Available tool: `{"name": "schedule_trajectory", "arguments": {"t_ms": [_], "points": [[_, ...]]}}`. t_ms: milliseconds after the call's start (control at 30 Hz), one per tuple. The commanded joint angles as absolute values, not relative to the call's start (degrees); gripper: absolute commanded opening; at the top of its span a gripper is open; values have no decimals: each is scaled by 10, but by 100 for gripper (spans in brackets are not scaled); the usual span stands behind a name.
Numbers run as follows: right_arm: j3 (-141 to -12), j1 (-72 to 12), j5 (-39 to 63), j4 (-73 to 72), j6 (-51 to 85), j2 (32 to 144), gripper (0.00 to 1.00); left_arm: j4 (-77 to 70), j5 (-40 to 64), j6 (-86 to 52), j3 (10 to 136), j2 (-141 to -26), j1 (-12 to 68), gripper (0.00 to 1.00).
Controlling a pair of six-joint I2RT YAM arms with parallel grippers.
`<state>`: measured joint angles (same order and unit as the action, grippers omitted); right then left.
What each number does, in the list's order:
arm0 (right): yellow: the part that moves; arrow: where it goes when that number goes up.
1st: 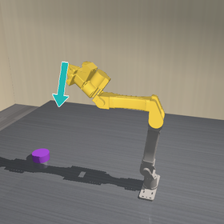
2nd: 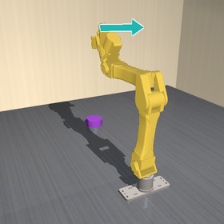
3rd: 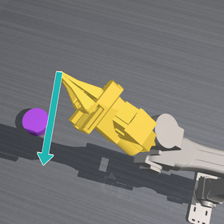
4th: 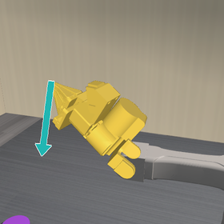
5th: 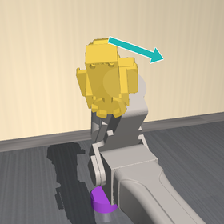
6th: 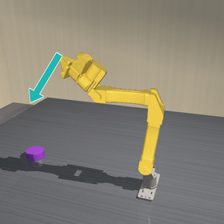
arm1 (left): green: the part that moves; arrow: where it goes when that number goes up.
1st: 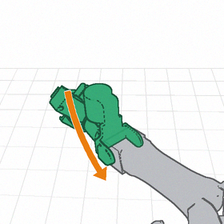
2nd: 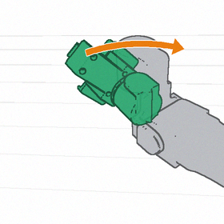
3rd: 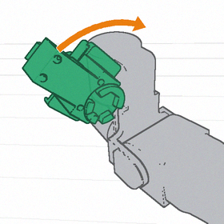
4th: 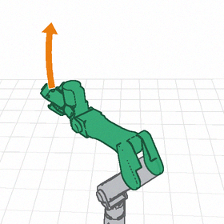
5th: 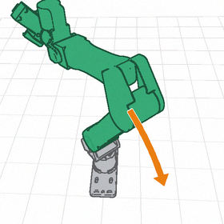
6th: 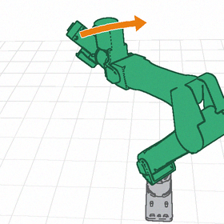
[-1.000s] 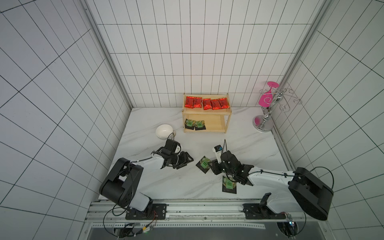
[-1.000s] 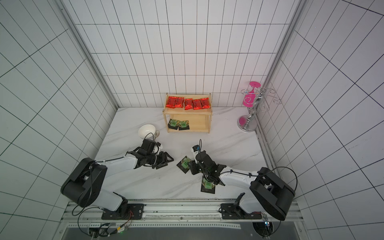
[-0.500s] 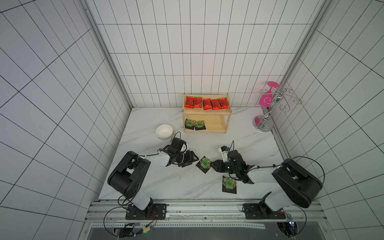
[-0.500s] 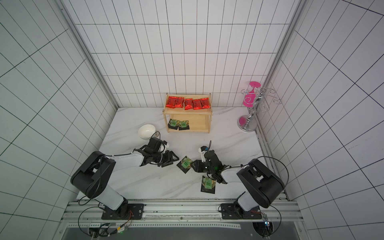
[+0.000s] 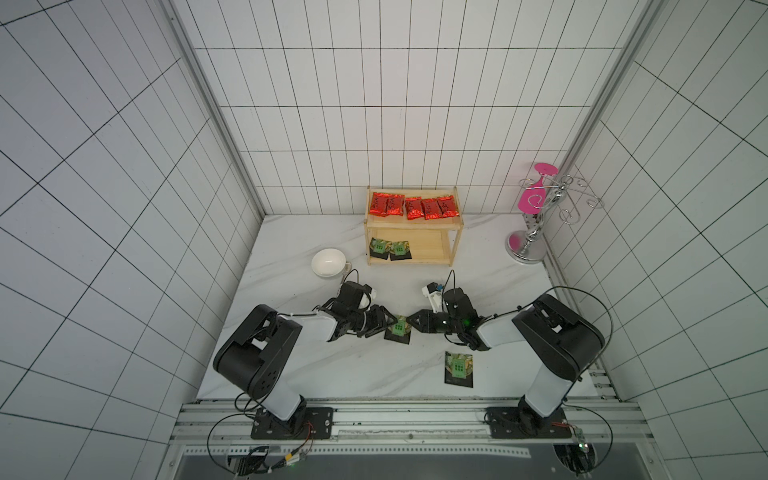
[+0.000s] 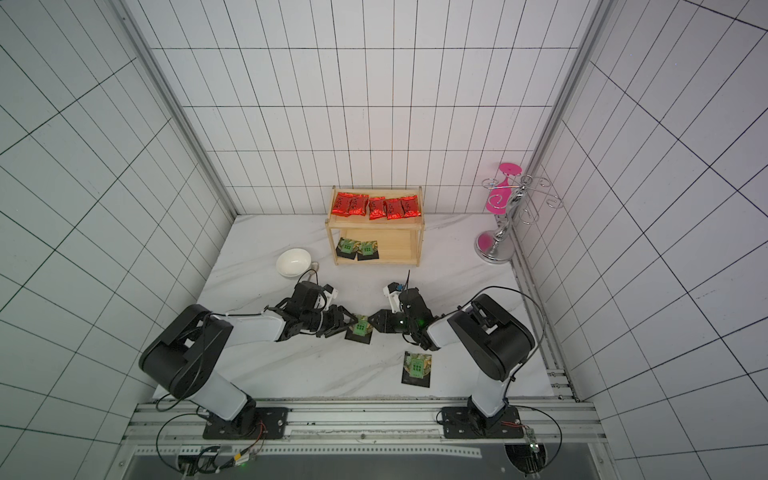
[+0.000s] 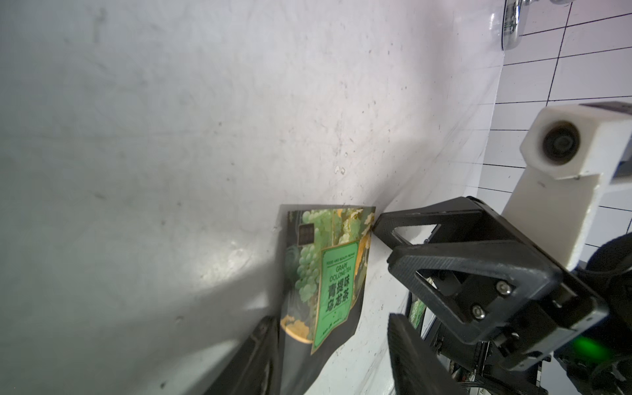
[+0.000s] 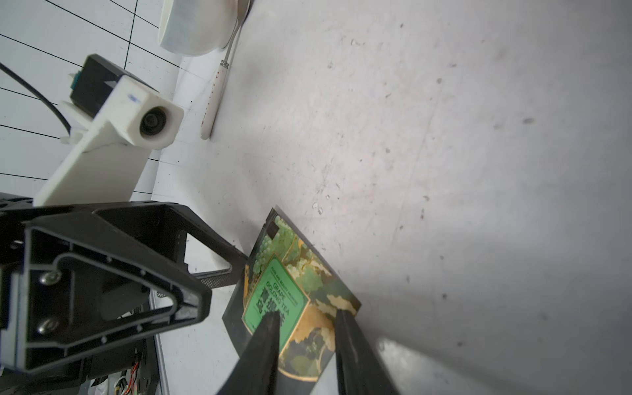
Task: Place the tea bags on the shelf by color
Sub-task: Move the tea bag to the center of the board, then pick up the tea bag from the center of the board.
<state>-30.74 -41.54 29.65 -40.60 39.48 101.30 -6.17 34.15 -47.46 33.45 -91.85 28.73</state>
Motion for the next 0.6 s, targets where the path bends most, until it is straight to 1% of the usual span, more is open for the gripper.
{"name": "schedule_trajectory", "arguments": {"t_ms": [0,200,433,567], "points": [[-320,-410,310,-408,400,1041,32,-27,317,-478,314,-927,287,52],[-308,-410,320,-444,418,1060,31,-47,316,-489,313,-946,287,42],[-307,-410,326,-449,422,1070,30,-68,314,-504,316,-955,287,33],[-307,-409,328,-451,423,1074,30,-69,309,-508,319,-951,285,21]]}}
